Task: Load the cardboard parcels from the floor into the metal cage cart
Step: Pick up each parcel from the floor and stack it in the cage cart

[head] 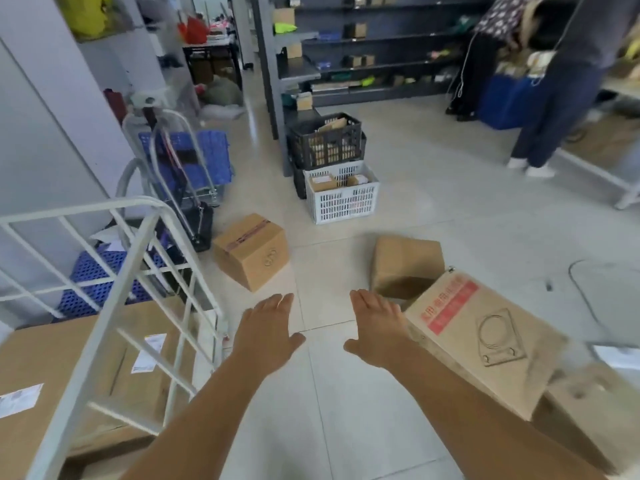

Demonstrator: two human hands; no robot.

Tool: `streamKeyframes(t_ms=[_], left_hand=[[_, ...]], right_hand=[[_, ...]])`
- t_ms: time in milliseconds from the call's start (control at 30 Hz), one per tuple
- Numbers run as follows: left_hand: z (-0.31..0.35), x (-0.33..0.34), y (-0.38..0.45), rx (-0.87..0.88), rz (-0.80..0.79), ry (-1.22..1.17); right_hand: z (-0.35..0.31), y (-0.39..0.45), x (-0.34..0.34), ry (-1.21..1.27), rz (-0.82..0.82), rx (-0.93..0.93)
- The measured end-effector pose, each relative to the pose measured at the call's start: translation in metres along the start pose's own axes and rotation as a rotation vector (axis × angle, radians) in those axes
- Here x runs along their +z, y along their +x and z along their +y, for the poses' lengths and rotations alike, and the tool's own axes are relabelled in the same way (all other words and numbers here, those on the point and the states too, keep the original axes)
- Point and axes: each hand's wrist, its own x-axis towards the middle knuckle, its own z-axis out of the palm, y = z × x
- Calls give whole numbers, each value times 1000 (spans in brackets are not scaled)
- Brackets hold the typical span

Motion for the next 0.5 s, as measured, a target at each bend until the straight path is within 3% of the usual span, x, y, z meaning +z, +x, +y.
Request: streamKeyframes(t_ms=[500], left_hand=[[193, 50, 68, 358, -147, 121]], right_hand=[[201, -89, 18, 133, -38, 480]])
